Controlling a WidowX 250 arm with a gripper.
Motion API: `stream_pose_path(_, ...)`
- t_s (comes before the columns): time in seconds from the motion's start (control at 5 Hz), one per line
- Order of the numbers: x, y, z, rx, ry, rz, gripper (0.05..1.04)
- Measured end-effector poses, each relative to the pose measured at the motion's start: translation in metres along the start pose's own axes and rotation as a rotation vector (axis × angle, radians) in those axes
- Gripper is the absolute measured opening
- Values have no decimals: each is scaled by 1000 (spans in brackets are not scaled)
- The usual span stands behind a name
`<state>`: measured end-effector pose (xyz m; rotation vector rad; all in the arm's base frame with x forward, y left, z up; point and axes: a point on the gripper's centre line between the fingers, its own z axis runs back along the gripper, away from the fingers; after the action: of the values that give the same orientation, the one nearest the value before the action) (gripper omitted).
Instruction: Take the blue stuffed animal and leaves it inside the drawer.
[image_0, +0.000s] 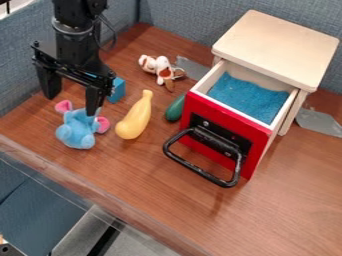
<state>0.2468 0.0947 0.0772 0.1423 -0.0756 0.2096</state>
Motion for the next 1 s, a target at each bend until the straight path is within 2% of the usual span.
stream_pose_path(0.4, -1, -4, -19, -30, 36, 12, 1001)
stream_pose_path(0.6, 4, -3, -24, -86, 10, 63, 1001)
stream_pose_path(1.0, -2, 11, -48, -51, 48, 82, 1001)
